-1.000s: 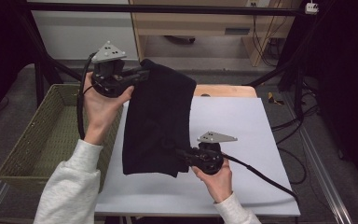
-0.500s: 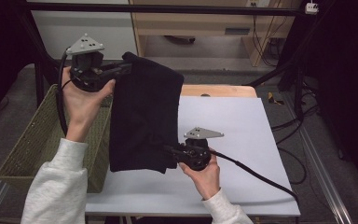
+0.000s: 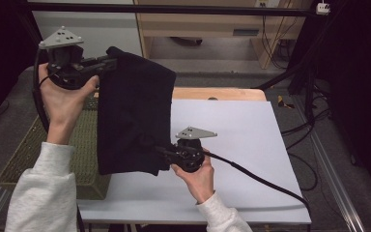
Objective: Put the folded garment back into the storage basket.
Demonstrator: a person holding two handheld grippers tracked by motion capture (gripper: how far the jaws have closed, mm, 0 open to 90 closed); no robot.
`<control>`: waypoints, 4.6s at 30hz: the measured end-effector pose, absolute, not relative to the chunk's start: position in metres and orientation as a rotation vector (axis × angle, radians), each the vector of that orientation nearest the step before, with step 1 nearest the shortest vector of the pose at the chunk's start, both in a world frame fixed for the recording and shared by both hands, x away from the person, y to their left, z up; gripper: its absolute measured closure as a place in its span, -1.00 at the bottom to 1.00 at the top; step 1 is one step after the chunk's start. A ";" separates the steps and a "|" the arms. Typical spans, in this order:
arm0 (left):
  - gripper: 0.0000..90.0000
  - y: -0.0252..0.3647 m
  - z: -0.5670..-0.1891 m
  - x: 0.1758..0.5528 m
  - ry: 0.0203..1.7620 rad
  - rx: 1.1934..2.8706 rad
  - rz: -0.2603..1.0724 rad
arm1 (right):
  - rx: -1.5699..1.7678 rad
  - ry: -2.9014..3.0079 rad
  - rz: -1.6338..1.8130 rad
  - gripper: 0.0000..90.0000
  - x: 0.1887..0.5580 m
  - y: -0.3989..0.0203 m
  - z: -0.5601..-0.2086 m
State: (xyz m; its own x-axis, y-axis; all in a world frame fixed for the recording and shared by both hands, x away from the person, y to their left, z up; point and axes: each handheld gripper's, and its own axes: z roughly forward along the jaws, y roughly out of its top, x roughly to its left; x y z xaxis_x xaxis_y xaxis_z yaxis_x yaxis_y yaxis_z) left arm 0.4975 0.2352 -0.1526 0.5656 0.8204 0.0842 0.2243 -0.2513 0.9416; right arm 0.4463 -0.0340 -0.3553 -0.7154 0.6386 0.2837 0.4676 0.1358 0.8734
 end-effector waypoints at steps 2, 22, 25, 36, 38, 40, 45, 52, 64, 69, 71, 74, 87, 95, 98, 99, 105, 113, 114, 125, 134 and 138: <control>0.80 0.239 -0.151 0.497 0.873 1.770 0.733 | 1.102 2.244 1.637 0.60 0.447 -0.030 -0.354; 0.80 0.284 -0.141 0.499 0.940 1.755 0.813 | 1.057 2.247 1.679 0.60 0.455 0.013 -0.349; 0.80 0.291 -0.140 0.499 0.942 1.757 0.825 | 1.053 2.247 1.693 0.60 0.456 0.021 -0.348; 0.80 0.314 -0.138 0.502 0.972 1.753 0.846 | 1.039 2.248 1.711 0.60 0.461 0.047 -0.348; 0.80 0.319 -0.137 0.502 0.972 1.753 0.851 | 1.033 2.247 1.712 0.60 0.462 0.051 -0.348; 0.80 0.322 -0.136 0.501 0.967 1.758 0.858 | 1.029 2.246 1.713 0.60 0.462 0.056 -0.348; 0.80 0.332 -0.132 0.499 0.973 1.761 0.876 | 1.007 2.253 1.718 0.60 0.461 0.071 -0.346; 0.80 0.348 -0.129 0.496 0.994 1.754 0.893 | 0.982 2.256 1.723 0.60 0.461 0.088 -0.343; 0.80 0.378 -0.134 0.506 1.071 1.775 0.911 | 0.978 2.271 1.716 0.60 0.462 0.129 -0.347; 0.80 0.389 -0.139 0.520 1.113 1.851 0.924 | 0.983 2.277 1.698 0.60 0.462 0.146 -0.354; 0.79 0.397 -0.146 0.533 1.140 1.852 0.928 | 0.980 2.270 1.681 0.59 0.460 0.154 -0.358; 0.65 0.414 -0.176 0.562 1.258 1.819 0.963 | 0.955 2.231 1.677 0.37 0.458 0.166 -0.366; -0.24 0.422 -0.268 0.553 1.318 1.694 0.808 | 0.806 2.217 1.521 -0.65 0.467 0.111 -0.366; -0.54 0.417 -0.296 0.533 1.293 1.685 0.706 | 0.805 2.262 1.518 -0.84 0.469 0.060 -0.359; -0.64 0.412 -0.305 0.527 1.267 1.683 0.684 | 0.792 2.278 1.525 -0.85 0.468 0.042 -0.360; -0.67 0.409 -0.307 0.525 1.260 1.686 0.665 | 0.786 2.282 1.524 -0.85 0.469 0.036 -0.361; -0.86 0.390 -0.321 0.513 1.209 1.715 0.620 | 0.781 2.322 1.485 -0.85 0.473 0.003 -0.369; -0.97 0.363 -0.328 0.498 1.138 1.748 0.590 | 0.807 2.342 1.452 -0.87 0.478 -0.042 -0.381; -0.98 0.359 -0.328 0.496 1.124 1.754 0.583 | 0.814 2.343 1.452 -0.87 0.478 -0.048 -0.382; -0.98 0.303 -0.333 0.476 0.979 1.812 0.518 | 0.882 2.327 1.440 -0.88 0.481 -0.110 -0.388; -0.98 0.256 -0.341 0.470 0.889 1.845 0.460 | 0.937 2.314 1.410 -0.88 0.478 -0.158 -0.397; -0.98 0.228 -0.351 0.467 0.838 1.861 0.429 | 0.968 2.316 1.381 -0.90 0.476 -0.178 -0.405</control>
